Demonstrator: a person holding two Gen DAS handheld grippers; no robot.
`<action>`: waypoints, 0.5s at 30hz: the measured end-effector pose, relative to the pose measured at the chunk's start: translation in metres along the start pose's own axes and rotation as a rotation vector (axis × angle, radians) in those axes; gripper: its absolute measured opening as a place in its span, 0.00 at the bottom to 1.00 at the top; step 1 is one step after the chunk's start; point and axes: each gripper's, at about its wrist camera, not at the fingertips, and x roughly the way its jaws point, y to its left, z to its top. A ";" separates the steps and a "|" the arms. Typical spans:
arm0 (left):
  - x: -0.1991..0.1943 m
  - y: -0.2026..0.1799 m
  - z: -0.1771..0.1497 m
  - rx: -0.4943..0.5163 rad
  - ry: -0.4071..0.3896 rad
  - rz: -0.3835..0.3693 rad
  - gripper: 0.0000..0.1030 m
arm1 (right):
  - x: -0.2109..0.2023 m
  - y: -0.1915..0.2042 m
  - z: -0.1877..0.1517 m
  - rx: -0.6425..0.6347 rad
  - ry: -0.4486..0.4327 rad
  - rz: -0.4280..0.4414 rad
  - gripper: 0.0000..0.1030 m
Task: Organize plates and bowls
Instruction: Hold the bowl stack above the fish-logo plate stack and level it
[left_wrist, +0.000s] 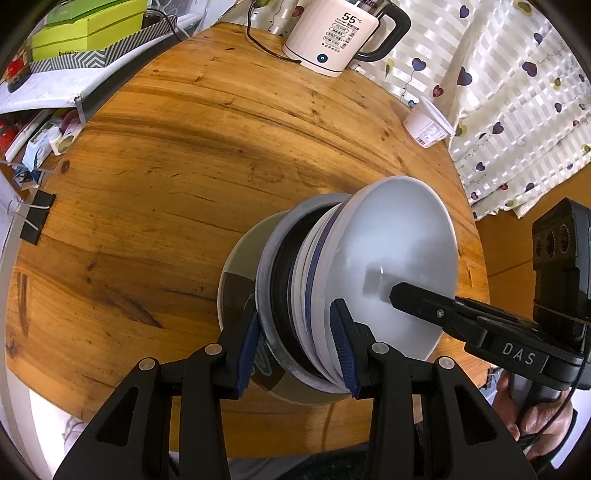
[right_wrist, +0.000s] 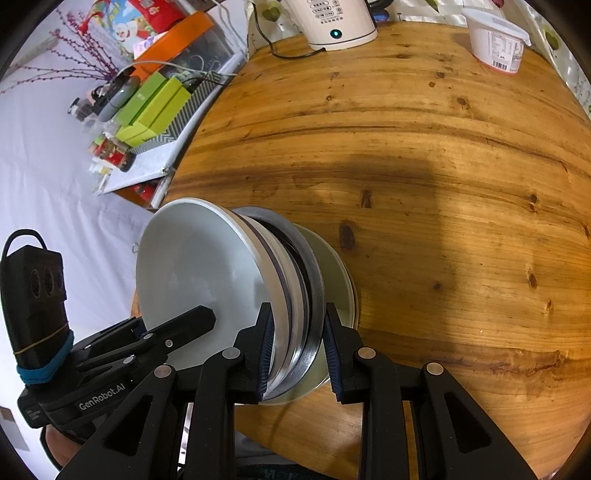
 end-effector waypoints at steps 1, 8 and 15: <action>0.000 0.000 0.000 -0.001 -0.001 -0.003 0.38 | 0.000 -0.001 0.000 0.001 0.001 0.003 0.25; 0.000 0.000 0.000 0.000 -0.013 -0.007 0.38 | 0.001 -0.001 -0.001 -0.018 0.003 0.001 0.27; 0.000 -0.001 0.001 0.008 -0.026 -0.004 0.38 | -0.002 0.000 -0.001 -0.036 -0.011 -0.019 0.29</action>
